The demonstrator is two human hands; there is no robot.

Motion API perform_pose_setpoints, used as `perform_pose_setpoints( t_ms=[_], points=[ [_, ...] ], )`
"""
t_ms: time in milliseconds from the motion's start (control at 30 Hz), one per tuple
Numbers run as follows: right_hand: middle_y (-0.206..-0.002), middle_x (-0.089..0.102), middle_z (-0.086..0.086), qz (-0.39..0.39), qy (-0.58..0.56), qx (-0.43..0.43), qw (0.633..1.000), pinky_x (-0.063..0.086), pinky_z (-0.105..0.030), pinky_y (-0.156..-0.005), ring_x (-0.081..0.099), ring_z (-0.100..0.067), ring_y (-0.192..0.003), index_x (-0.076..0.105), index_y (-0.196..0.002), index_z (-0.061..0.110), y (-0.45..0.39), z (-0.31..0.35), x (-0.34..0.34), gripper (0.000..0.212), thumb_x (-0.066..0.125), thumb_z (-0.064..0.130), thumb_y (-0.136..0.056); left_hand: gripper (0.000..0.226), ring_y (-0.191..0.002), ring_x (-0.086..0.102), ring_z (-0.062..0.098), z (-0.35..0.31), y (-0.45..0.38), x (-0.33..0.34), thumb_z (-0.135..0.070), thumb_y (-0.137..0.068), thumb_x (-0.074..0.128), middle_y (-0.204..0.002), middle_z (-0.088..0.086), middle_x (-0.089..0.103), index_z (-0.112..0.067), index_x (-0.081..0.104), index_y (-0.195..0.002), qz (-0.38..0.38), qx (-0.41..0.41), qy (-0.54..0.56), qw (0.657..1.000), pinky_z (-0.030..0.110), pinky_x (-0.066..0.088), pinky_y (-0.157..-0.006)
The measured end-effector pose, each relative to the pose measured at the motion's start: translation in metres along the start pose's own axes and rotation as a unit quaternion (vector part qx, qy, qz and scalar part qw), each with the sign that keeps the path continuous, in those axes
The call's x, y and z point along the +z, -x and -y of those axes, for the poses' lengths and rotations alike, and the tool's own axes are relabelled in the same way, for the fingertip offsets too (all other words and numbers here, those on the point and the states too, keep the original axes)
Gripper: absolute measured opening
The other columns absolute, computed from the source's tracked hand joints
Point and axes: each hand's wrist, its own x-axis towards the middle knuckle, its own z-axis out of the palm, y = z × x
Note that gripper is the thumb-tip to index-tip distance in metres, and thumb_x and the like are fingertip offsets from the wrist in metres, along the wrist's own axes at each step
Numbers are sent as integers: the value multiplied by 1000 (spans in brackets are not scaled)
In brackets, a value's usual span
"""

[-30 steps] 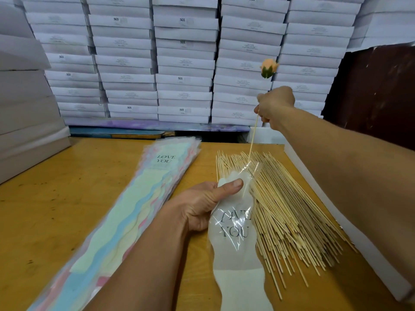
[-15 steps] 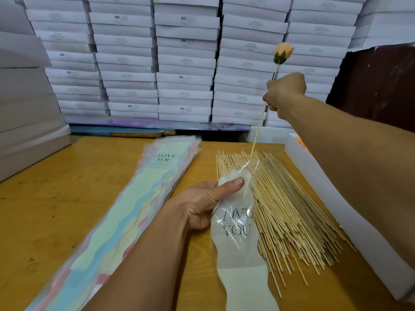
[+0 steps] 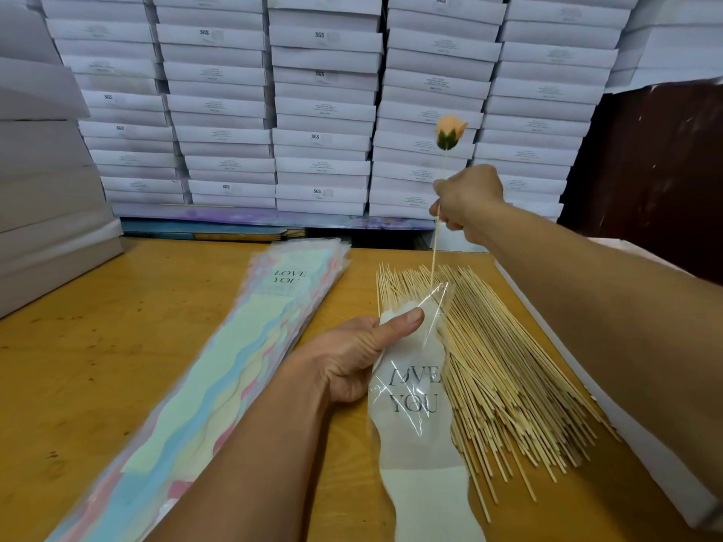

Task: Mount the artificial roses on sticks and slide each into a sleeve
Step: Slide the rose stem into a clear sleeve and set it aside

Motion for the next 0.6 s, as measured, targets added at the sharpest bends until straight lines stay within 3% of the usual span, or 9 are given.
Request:
perform_pose_setpoints(
  t_ms=[100,200,300,400,500,600],
  points=[
    [-77,72,-14,34,-47,22,998,33,-17,-37,49,-10,-33,59,-96,3,12,-8,9,12,59,14,-101,56,-90,73,30,0,-1,-1,-32,-70,84,-106,20,73,-1,68,-114,-15,4,14,1000,41,61,-79],
    [-71,74,-12,69,-59,35,995,28,-14,-34,46,-9,-31,60,-104,0,27,-15,11,16,57,15,-102,38,-90,72,30,1,-2,-1,-26,-78,78,-106,20,72,-3,73,-107,-29,15,25,999,42,61,-83],
    [-68,75,-6,95,-67,60,991,30,-21,-41,42,-7,-37,60,-111,2,36,-24,14,19,59,18,-100,32,-90,71,31,1,-2,-1,-23,-79,77,-105,20,73,-3,74,-104,-50,28,44,997,46,60,-86],
    [-75,75,1,102,-70,87,988,27,-26,-54,46,-6,-56,72,-96,11,47,-31,15,14,68,25,-94,27,-81,73,31,1,-2,1,-21,-81,74,-97,20,73,-2,75,-100,-63,43,67,995,44,62,-76],
    [-89,74,3,103,-73,109,986,30,-27,-57,49,-8,-70,79,-93,14,55,-37,15,18,74,30,-88,35,-84,72,31,0,-2,2,-20,-84,71,-101,21,72,1,70,-113,-87,66,82,991,46,61,-80],
    [-90,68,3,107,-84,134,982,34,-27,-56,50,-11,-73,81,-87,16,64,-40,13,16,76,31,-86,35,-89,72,33,-2,-2,4,-17,-88,68,-109,24,71,1,67,-118,-100,87,108,985,45,62,-79]
  ],
)
